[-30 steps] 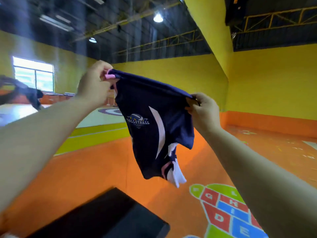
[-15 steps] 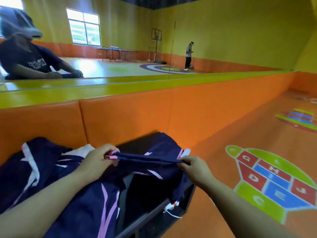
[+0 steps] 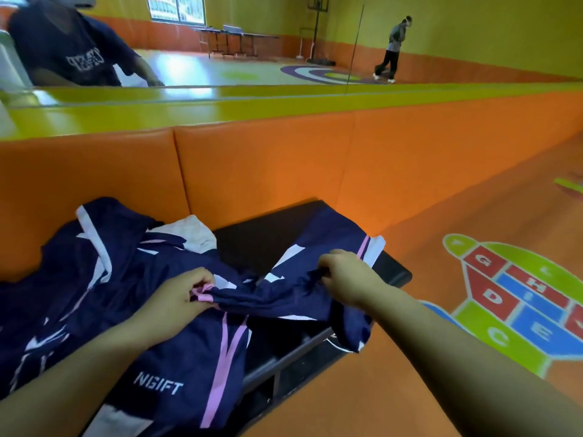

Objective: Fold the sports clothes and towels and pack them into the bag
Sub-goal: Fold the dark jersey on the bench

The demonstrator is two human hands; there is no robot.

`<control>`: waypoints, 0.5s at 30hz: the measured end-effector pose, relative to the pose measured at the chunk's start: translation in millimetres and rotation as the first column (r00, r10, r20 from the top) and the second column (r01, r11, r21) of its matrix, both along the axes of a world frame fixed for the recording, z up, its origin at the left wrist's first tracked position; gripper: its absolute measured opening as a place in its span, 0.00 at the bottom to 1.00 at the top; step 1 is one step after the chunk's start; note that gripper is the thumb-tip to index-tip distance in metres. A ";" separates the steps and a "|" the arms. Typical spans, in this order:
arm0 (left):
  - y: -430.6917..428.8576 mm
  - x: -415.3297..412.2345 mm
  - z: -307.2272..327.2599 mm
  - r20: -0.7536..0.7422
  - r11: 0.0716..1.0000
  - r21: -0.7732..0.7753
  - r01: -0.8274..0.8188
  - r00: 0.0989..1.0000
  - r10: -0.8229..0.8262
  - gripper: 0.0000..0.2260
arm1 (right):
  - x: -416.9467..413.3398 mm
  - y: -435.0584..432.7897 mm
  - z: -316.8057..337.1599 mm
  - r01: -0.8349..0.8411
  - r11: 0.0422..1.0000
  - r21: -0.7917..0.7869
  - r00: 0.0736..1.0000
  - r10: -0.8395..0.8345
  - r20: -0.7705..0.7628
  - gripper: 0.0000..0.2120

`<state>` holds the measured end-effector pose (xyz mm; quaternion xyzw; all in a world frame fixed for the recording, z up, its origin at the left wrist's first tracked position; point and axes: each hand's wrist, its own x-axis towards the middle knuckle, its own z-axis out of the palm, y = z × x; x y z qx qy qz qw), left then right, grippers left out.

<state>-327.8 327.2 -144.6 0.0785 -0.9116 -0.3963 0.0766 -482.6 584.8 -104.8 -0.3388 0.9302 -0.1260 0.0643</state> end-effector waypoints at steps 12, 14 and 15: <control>-25.2 21.7 -23.8 0.185 0.985 -0.134 0.111 0.979 -0.085 0.08 | 46.2 -49.0 -68.5 -0.277 0.955 -0.111 0.876 0.298 0.379 0.26; -24.3 20.7 -27.8 0.163 0.983 -0.144 0.118 0.982 -0.095 0.09 | 49.3 -44.2 -74.6 -0.190 0.974 -0.119 0.893 0.222 0.392 0.32; -24.3 20.2 -29.9 0.151 0.980 -0.152 0.125 0.983 -0.102 0.10 | 52.0 -41.1 -77.1 -0.146 0.983 -0.113 0.895 0.180 0.408 0.33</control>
